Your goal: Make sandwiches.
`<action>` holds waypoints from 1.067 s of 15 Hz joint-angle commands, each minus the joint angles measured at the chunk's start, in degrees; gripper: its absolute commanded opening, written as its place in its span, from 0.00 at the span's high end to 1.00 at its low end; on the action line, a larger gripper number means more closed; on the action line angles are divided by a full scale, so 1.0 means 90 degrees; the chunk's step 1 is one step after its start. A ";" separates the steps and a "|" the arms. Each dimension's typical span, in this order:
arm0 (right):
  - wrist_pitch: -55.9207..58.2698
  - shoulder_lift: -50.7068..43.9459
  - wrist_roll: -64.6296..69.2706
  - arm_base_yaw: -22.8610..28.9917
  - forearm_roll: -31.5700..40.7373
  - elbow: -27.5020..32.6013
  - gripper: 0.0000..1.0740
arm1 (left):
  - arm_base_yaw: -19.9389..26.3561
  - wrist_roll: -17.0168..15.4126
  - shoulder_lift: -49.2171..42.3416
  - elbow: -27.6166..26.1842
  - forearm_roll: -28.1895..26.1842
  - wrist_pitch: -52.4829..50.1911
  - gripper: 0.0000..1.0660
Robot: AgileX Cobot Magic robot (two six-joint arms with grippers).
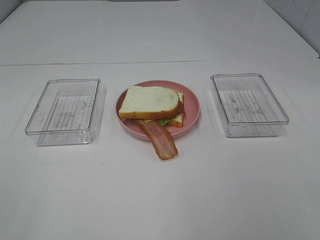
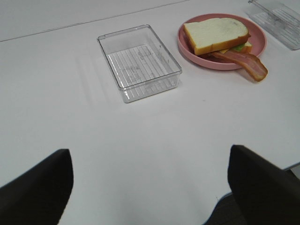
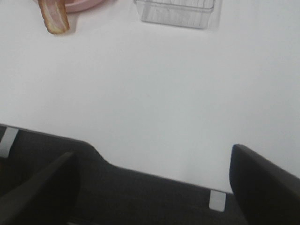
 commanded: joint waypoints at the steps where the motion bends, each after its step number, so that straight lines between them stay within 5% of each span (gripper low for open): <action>1: -0.0286 -0.0980 -0.0458 0.0000 0.0357 0.0140 0.25 | 0.0019 0.0064 0.0006 0.0032 -0.0095 -0.0064 0.20; 16: -0.0891 -0.1280 -0.0547 0.0000 0.0414 0.0388 0.25 | 0.0019 0.0045 0.0006 0.0032 -0.0083 -0.0070 0.20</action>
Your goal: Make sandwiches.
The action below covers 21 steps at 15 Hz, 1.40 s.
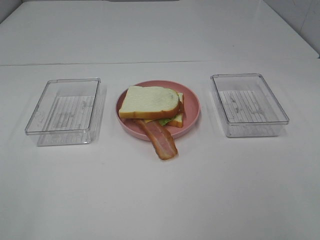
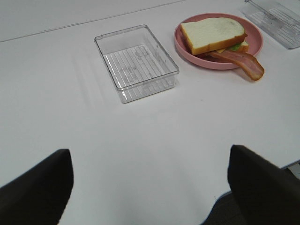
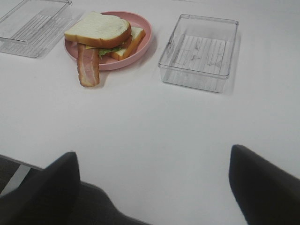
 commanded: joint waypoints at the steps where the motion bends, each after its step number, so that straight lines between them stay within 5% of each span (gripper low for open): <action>1: -0.0083 -0.0025 0.0000 -0.0006 -0.0006 0.0019 0.25 | 0.0025 -0.0006 0.0000 0.0032 0.0013 -0.0070 0.20; 3: -0.0083 -0.0038 0.0000 -0.0376 -0.0006 0.0019 0.25 | 0.0286 -0.0006 -0.0006 0.0032 0.0019 -0.0076 0.20; 5: -0.0083 -0.0045 0.0000 -0.1451 -0.0006 0.0019 0.25 | 0.1146 -0.0006 -0.0013 0.0032 0.0019 -0.0076 0.20; 9: -0.0083 -0.0045 0.0019 -0.1935 -0.0006 0.0019 0.25 | 0.2241 -0.0006 -0.0191 0.0032 0.0025 -0.0064 0.20; 21: -0.0083 -0.0083 0.0019 -0.1935 -0.0006 0.0019 0.25 | 0.2368 -0.0006 -0.0140 0.0032 0.0038 -0.0076 0.20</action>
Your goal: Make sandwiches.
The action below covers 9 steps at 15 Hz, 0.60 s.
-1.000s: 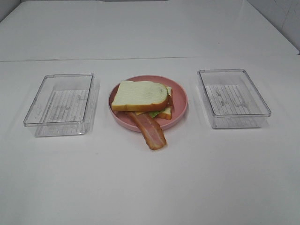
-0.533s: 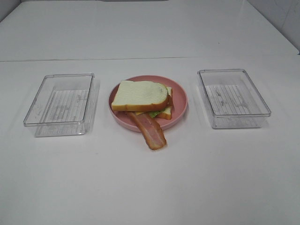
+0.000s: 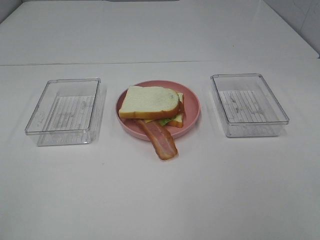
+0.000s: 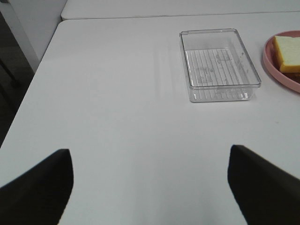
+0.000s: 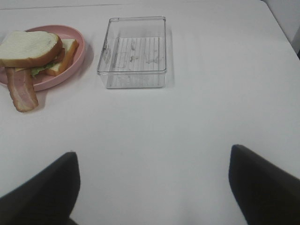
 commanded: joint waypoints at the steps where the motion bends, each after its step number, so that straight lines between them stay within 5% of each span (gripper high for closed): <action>1: -0.0083 -0.0083 0.0013 -0.0045 -0.0006 0.0019 0.25 | 0.0006 -0.0006 -0.0127 0.0032 0.0013 -0.0076 0.20; 4: -0.0083 -0.0083 0.0013 -0.0045 -0.0006 0.0019 0.25 | 0.0006 -0.0006 -0.0127 0.0032 -0.0076 -0.0076 0.20; 7: -0.0083 -0.0083 0.0013 -0.0045 -0.0006 0.0019 0.25 | 0.0006 0.0611 -0.0127 0.0038 -0.0452 -0.0076 0.20; 9: -0.0083 -0.0083 0.0013 -0.0045 -0.0006 0.0019 0.25 | 0.0006 0.0547 -0.0127 0.0038 -0.0452 -0.0076 0.20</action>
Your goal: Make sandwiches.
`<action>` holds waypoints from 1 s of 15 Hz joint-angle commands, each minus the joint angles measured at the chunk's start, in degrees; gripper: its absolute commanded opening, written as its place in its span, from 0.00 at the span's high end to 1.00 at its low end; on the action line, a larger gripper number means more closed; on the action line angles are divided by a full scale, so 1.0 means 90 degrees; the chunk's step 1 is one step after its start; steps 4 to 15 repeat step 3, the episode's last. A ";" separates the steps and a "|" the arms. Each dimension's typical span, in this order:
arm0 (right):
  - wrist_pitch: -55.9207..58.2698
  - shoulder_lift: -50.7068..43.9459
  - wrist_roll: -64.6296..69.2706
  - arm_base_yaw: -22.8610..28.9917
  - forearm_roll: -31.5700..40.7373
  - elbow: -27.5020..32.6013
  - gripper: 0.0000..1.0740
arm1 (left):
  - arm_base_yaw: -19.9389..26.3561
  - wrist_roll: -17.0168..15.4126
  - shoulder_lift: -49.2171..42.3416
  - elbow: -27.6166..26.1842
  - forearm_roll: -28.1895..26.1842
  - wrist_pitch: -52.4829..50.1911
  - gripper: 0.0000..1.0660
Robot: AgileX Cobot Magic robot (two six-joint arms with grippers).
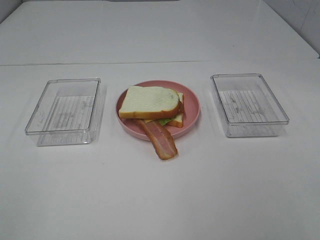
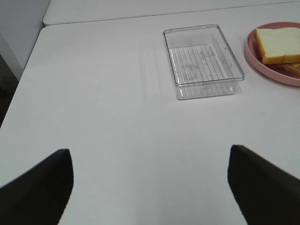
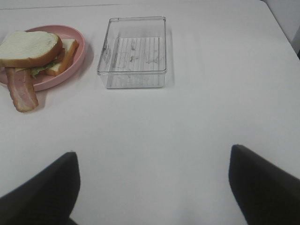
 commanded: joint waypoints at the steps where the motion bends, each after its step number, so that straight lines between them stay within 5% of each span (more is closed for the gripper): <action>1: -0.0083 -0.0083 0.0013 -0.0045 -0.0006 0.0019 0.25 | 0.0006 0.0019 -0.0127 0.0038 -0.0064 -0.0070 0.20; 15: -0.0083 -0.0083 0.0013 -0.0045 -0.0006 0.0019 0.25 | 0.0006 0.0019 -0.0127 0.0038 -0.0064 -0.0070 0.20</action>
